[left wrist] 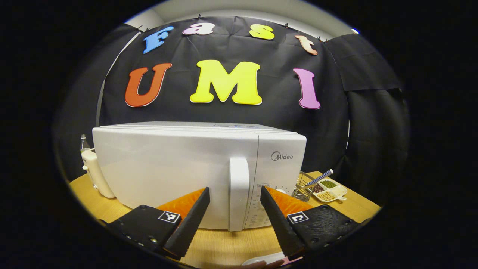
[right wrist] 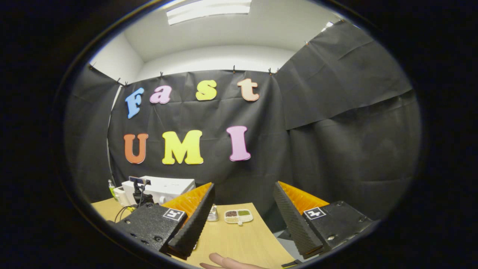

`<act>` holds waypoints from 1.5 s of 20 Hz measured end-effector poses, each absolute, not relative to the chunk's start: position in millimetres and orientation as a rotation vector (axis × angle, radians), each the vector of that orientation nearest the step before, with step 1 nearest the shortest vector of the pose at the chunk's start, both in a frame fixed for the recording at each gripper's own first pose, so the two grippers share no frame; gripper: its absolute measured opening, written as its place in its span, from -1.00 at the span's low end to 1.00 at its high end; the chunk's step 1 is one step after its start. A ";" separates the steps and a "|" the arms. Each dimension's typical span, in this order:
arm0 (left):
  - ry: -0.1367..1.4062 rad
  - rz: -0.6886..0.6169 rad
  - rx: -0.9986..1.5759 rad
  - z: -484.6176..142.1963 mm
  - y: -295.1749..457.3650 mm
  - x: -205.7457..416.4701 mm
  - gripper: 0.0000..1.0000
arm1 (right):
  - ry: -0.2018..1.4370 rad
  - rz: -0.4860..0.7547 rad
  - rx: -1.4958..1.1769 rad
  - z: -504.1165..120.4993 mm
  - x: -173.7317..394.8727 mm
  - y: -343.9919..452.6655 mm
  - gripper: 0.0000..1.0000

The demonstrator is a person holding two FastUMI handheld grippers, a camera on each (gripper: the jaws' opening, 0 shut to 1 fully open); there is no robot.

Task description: Open the microwave oven with the left hand, put the food in, and close the microwave oven.

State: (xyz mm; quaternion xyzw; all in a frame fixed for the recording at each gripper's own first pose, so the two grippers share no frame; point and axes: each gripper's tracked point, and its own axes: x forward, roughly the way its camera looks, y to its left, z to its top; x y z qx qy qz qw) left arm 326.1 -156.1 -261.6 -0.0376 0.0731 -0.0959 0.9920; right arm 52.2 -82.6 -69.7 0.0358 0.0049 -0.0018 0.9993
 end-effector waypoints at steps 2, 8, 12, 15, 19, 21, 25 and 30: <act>0.123 -0.198 -0.068 -257.6 -159.5 327.7 0.32 | 0.011 0.006 0.076 -72.5 54.8 -83.6 0.82; 0.149 -0.164 -0.042 -263.0 -153.6 335.0 -0.36 | 0.027 0.022 0.068 -84.7 54.5 -86.6 0.82; 0.220 -0.169 -0.077 -271.7 -155.6 331.6 -0.53 | 0.038 0.023 0.062 -87.1 53.4 -88.7 0.82; 0.222 -0.152 -0.054 -271.7 -152.0 329.2 -0.72 | 0.047 0.012 0.047 -88.8 50.5 -91.2 0.82; 0.226 -0.140 -0.064 -271.5 -151.0 328.2 -0.89 | 0.059 0.019 0.038 -89.4 45.0 -88.8 0.82; 0.244 -0.135 -0.061 -272.0 -150.0 317.9 -0.89 | 0.061 0.014 0.031 -89.7 42.1 -91.3 0.82; 0.229 -0.189 -0.057 -269.0 -140.8 284.2 -0.90 | 0.056 0.004 0.034 -90.2 35.8 -93.9 0.82; 0.224 -0.231 -0.048 -267.7 -119.3 239.1 -0.91 | 0.073 0.032 0.070 -93.8 24.6 -79.8 0.83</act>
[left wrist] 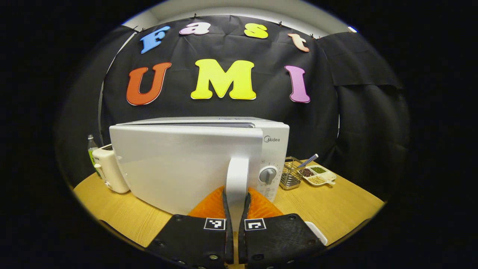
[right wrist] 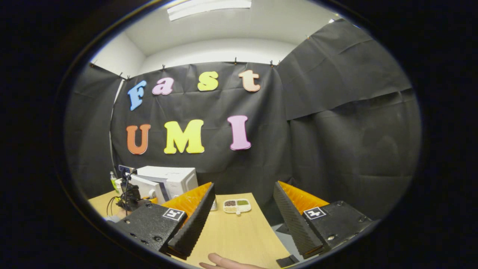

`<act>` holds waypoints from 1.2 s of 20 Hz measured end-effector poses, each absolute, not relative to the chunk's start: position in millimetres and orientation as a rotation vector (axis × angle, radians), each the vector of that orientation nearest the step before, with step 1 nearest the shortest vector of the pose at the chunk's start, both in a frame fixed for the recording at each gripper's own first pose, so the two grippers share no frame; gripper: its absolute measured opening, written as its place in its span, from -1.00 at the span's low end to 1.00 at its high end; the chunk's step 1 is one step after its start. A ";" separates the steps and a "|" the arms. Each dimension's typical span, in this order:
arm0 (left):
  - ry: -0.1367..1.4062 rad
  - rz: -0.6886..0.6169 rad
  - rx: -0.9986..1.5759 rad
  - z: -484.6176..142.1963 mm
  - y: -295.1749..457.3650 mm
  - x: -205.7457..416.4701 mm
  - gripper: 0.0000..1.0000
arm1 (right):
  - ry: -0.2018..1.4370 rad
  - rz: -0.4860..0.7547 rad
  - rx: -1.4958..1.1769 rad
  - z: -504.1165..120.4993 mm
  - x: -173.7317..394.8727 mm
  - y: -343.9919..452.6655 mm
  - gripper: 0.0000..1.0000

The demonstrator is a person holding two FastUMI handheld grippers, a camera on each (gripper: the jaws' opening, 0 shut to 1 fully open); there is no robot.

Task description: Open the microwave oven with the left hand, put the food in, and close the microwave oven.

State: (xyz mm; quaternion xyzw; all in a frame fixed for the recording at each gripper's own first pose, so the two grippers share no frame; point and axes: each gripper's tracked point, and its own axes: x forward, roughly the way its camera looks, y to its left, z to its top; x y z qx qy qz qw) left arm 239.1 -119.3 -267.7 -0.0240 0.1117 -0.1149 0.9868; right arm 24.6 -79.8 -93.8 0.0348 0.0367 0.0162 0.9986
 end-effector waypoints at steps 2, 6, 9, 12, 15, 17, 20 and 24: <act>0.221 -0.252 -0.063 -268.6 -109.5 221.5 -0.89 | 0.071 0.042 0.065 -94.9 19.8 -74.1 0.82; 0.207 -0.255 -0.053 -267.4 -79.4 184.6 -0.89 | 0.063 0.057 0.025 -92.9 6.7 -58.8 0.82; 0.187 -0.247 -0.050 -266.4 -52.7 160.7 -0.89 | 0.072 0.085 0.017 -92.7 0.1 -42.4 0.82; 0.190 -0.229 -0.060 -267.2 -18.0 136.1 -0.84 | 0.068 0.104 0.004 -88.4 -6.0 -30.9 0.83; 0.182 -0.184 -0.067 -268.0 24.0 114.9 -0.78 | 0.060 0.119 -0.005 -83.9 -10.2 -18.6 0.82; 0.169 -0.151 -0.073 -266.1 53.5 104.3 -0.75 | 0.073 0.140 0.002 -86.1 -11.7 -6.4 1.00; 0.165 -0.121 -0.067 -269.3 98.2 91.6 -0.71 | 0.100 0.159 0.017 -93.4 -13.2 7.1 0.82; 0.167 -0.131 -0.091 -272.3 144.1 87.6 -0.73 | 0.112 0.170 -0.001 -98.1 -16.4 25.6 0.82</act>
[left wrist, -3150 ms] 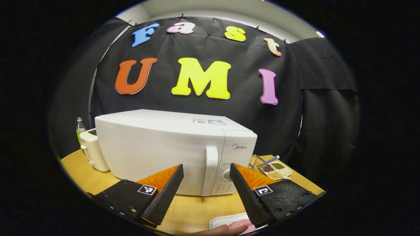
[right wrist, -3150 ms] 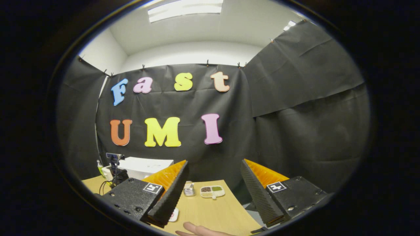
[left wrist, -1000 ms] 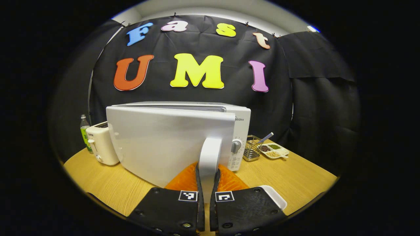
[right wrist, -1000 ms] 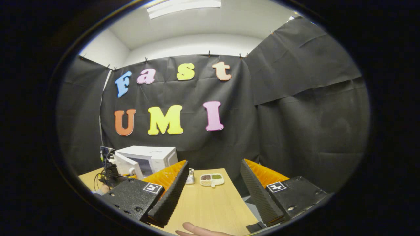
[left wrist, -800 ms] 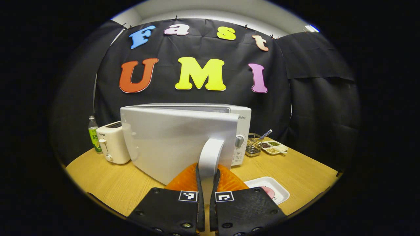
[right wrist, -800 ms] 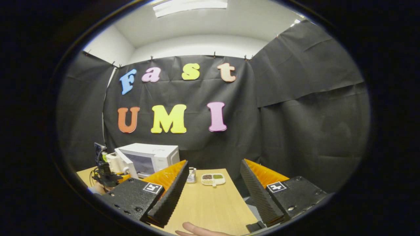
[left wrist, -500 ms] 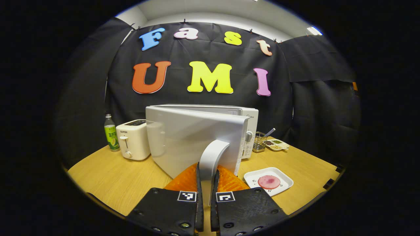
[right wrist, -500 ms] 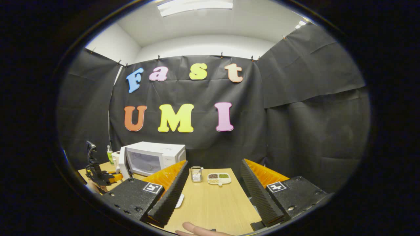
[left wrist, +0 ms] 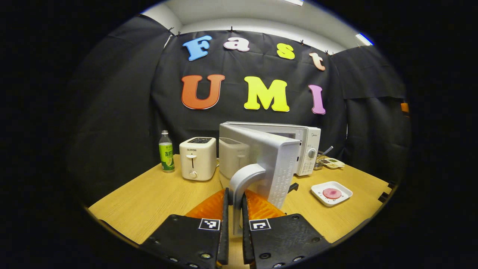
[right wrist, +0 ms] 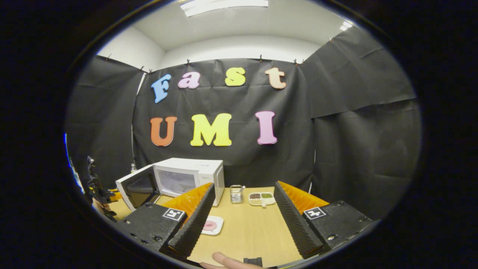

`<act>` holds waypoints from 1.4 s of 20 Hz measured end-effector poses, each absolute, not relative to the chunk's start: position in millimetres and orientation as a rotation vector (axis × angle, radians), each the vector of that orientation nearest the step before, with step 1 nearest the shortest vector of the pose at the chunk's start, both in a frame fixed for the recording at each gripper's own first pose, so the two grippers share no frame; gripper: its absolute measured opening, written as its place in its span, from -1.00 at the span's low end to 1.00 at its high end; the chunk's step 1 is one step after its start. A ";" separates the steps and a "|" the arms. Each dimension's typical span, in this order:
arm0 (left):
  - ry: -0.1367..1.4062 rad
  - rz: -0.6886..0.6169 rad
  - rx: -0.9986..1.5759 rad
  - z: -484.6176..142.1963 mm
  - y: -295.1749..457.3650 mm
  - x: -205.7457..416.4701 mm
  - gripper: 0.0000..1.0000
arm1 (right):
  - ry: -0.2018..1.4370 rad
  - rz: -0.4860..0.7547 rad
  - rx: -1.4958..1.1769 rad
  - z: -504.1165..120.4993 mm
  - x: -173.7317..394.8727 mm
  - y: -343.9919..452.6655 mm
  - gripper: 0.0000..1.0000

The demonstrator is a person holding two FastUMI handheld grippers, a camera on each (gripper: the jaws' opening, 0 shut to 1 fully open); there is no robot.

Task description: Open the microwave oven with the left hand, put the food in, and close the microwave oven.

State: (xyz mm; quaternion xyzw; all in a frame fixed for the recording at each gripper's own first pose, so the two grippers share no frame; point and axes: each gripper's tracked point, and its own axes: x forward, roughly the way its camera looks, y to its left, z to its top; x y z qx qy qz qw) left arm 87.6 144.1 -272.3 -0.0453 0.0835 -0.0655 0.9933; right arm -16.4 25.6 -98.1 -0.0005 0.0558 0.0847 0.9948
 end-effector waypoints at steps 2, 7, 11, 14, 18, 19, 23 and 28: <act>0.165 -0.140 -0.122 -273.7 164.7 87.9 -0.72 | 0.116 0.180 -0.013 -98.5 -17.8 36.9 0.83; 0.167 -0.154 -0.153 -280.4 200.9 82.5 -0.30 | 0.150 0.216 -0.017 -105.5 -16.1 63.1 0.83; 0.120 -0.108 -0.171 -264.5 225.5 62.1 0.91 | 0.222 0.233 -0.043 -126.5 3.9 75.5 1.00; 0.114 -0.025 -0.158 -249.4 243.0 31.6 0.85 | 0.307 0.266 -0.060 -149.4 27.0 86.9 0.83; 0.050 0.058 -0.079 -205.6 239.2 -3.4 0.84 | 0.522 0.328 -0.081 -207.4 67.4 99.6 1.00; 0.029 0.066 -0.067 -192.6 232.3 -9.7 0.84 | 0.578 0.350 -0.083 -224.1 76.3 104.6 1.00; 0.016 0.099 -0.091 -156.5 204.6 -15.8 0.84 | 0.811 0.382 -0.086 -289.3 105.3 109.3 0.84; -0.028 0.089 -0.122 -116.4 165.2 -15.1 0.84 | 1.058 0.404 -0.017 -353.1 126.6 108.0 0.79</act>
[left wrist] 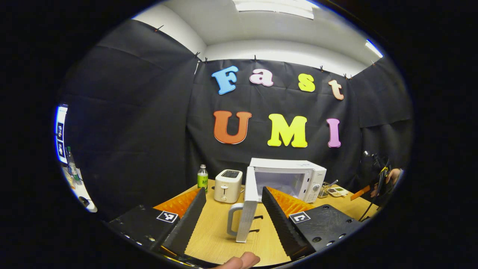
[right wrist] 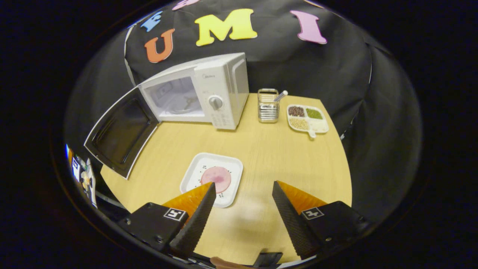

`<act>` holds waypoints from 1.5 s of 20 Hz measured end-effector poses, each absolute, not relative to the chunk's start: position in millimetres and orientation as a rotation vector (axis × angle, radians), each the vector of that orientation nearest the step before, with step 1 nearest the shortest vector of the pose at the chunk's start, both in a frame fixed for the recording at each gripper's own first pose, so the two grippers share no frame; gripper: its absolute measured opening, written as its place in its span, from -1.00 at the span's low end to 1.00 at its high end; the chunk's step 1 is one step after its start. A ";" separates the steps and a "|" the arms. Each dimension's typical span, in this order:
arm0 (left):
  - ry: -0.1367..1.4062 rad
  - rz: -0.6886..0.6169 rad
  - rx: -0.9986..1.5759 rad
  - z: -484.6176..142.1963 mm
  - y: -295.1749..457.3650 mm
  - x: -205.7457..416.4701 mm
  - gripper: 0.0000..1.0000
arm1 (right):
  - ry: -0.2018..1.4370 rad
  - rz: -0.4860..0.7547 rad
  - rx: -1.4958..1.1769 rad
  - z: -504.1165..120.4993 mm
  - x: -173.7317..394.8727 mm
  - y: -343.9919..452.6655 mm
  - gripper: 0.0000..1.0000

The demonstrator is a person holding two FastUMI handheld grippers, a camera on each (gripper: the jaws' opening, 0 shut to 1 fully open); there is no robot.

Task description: Open the microwave oven with the left hand, put the food in, and close the microwave oven.

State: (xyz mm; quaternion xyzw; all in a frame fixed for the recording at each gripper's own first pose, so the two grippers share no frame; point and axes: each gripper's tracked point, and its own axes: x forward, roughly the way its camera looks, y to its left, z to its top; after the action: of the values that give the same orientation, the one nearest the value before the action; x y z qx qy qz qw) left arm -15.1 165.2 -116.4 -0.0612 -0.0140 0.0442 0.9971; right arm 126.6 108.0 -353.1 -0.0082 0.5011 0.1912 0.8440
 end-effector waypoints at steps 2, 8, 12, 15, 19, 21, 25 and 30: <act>-0.042 0.078 -0.137 -107.0 150.0 -14.5 0.84 | 1.139 0.405 0.021 -376.2 127.6 110.1 0.59; -0.075 0.010 -0.113 -92.0 111.5 -9.0 0.84 | 1.323 0.471 0.126 -425.1 130.2 131.9 0.28; -0.093 -0.013 -0.079 -82.6 99.8 -8.6 0.83 | 1.408 0.497 0.161 -449.4 133.1 143.5 -0.07; -0.097 -0.034 -0.074 -81.3 92.7 -9.3 0.84 | 1.462 0.539 0.213 -455.7 133.0 151.2 -0.30; -0.088 -0.031 -0.050 -86.9 92.9 -5.7 0.84 | 1.493 0.553 0.284 -460.5 138.2 151.5 -0.68; -0.090 -0.032 -0.040 -88.5 91.1 -3.2 0.84 | 1.514 0.565 0.310 -461.7 137.0 153.3 -1.00; -0.096 -0.039 -0.033 -90.3 85.3 -3.8 0.84 | 1.516 0.604 0.350 -472.7 142.4 160.5 -1.00; -0.099 -0.047 -0.025 -87.1 81.0 -11.0 0.84 | 1.477 0.597 0.483 -463.9 137.8 156.9 -1.00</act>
State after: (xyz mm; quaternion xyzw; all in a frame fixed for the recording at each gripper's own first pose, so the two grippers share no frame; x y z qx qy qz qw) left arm -11.0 81.0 -87.1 -0.0125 -0.0495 -0.0234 0.9984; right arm 137.8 156.9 -463.9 0.2148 0.6561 0.2653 0.6730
